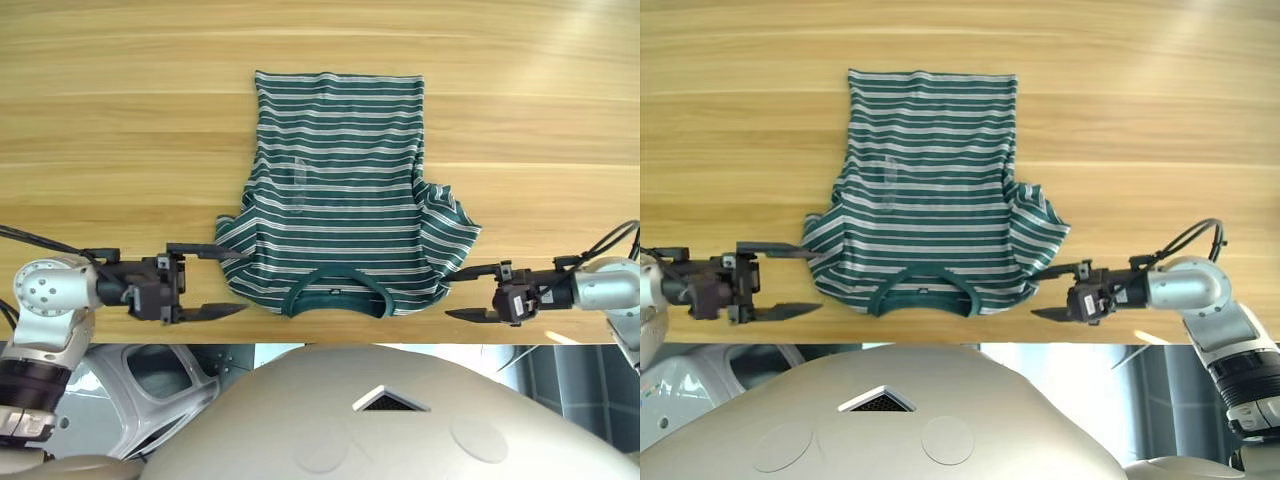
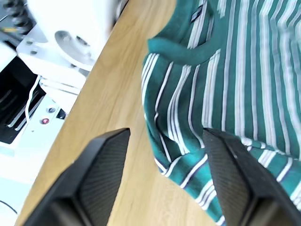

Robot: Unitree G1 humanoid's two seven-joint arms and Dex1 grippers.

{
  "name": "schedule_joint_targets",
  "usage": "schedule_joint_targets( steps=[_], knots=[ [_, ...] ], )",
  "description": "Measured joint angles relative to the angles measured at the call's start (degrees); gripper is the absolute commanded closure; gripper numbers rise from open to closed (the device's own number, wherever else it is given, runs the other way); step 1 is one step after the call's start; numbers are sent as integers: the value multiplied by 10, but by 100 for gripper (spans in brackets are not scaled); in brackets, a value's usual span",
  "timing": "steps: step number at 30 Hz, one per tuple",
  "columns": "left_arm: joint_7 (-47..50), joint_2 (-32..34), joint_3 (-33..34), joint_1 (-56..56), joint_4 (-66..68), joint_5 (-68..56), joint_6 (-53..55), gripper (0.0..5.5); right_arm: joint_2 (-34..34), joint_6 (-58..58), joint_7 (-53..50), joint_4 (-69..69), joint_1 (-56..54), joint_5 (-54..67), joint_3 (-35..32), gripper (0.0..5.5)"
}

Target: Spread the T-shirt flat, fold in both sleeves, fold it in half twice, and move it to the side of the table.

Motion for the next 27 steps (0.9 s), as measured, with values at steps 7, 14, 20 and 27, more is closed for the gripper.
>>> schedule_joint_targets(
  steps=[7,14,20,27],
  knots=[
    [-13,-62,85,-76,40,-46,54,286,26,18,-25,31,-57,20,-60,432],
    [69,-122,89,-207,268,206,-49,412,76,33,-113,125,-149,-162,-37,550],
    [150,-134,60,-260,397,362,-138,520,91,27,-132,154,-170,-208,-19,550],
    [198,-140,5,-288,466,444,-179,548,91,24,-132,153,-169,-208,-15,550]
  ],
)
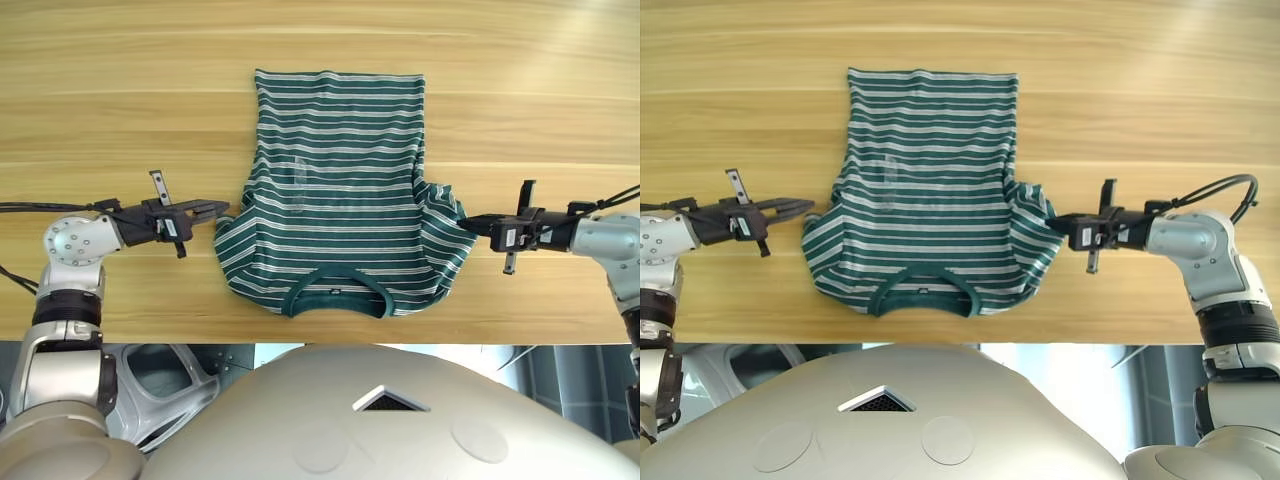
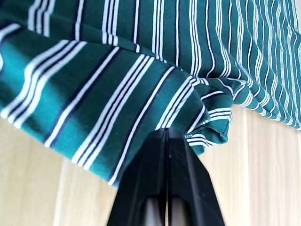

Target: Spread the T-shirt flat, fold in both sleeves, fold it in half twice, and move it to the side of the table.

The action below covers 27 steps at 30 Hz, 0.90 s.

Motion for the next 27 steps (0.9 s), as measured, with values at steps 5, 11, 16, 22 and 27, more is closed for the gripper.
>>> schedule_joint_targets(
  steps=[5,11,16,22,27],
  knots=[
    [41,26,-44,-18,12,105,-13,548,0,0,0,-3,6,0,5,550],
    [53,70,-95,-52,-17,164,-9,548,6,4,-31,7,2,-53,25,550],
    [70,91,-124,-77,-12,192,3,548,23,19,-116,46,-59,-159,63,550],
    [97,110,-143,-72,-29,203,3,548,19,26,-162,72,-76,-180,78,550],
    [144,122,-150,-50,-39,213,3,548,-5,31,-163,53,-41,-155,67,550]
  ],
)
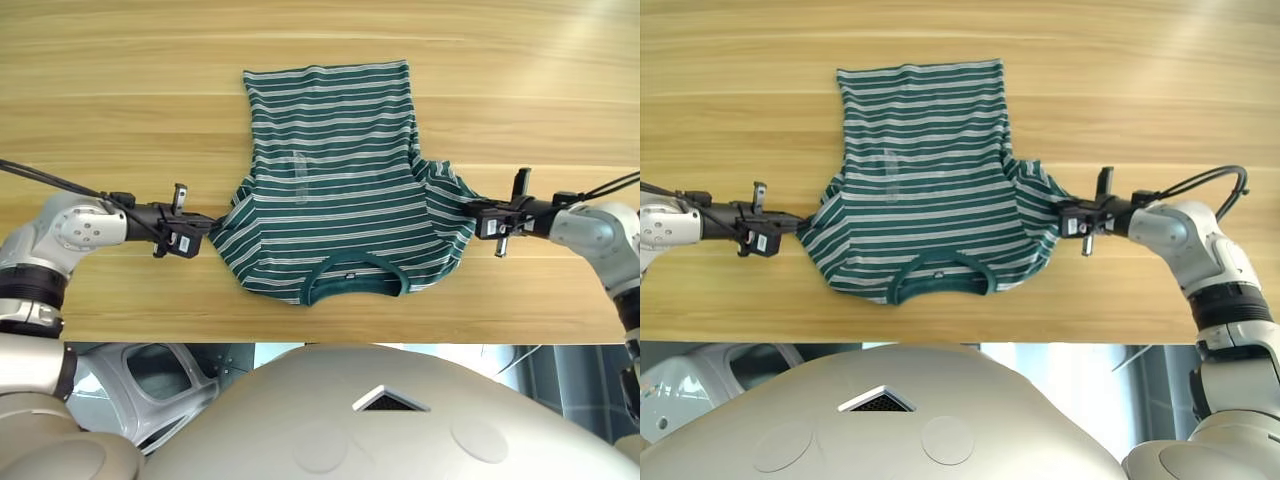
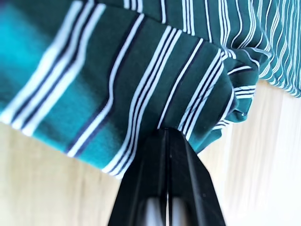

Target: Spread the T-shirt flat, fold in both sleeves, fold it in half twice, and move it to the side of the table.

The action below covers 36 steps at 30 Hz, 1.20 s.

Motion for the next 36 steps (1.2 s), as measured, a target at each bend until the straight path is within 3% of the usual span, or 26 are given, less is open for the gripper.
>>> schedule_joint_targets(
  steps=[12,25,32,36],
  knots=[
    [106,35,12,82,-23,-4,15,548,-59,5,-33,-81,192,104,-71,550],
    [108,50,20,154,-99,-67,48,548,-36,-2,-17,-96,192,137,-73,550],
    [117,52,28,141,-100,-37,63,548,-36,-13,53,-162,231,208,-73,550],
    [131,46,32,125,-89,-24,68,548,-12,-1,33,-143,202,192,-79,550]
  ],
)
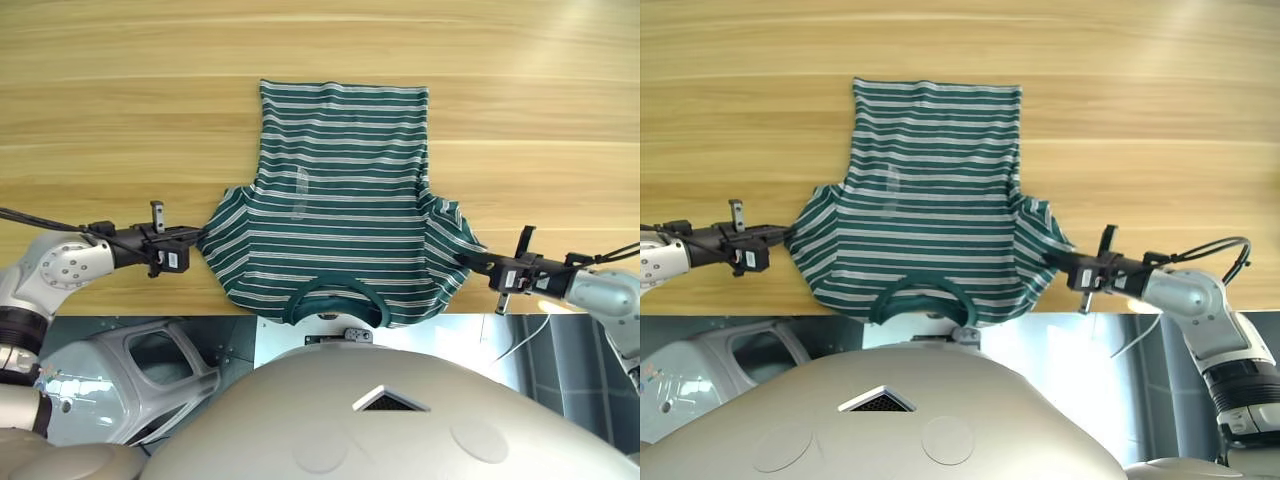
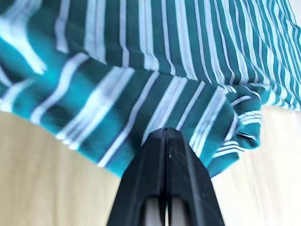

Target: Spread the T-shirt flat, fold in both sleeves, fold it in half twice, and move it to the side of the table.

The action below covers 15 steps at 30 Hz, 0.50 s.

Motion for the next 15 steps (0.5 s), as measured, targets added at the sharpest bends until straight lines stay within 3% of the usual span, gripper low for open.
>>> schedule_joint_targets(
  steps=[8,15],
  knots=[
    [118,-64,80,-62,-29,-11,-8,548,44,18,-57,8,-63,-15,-35,550],
    [100,-75,84,-52,-62,-102,-21,548,63,22,-53,-14,-65,6,-41,550]
  ],
)
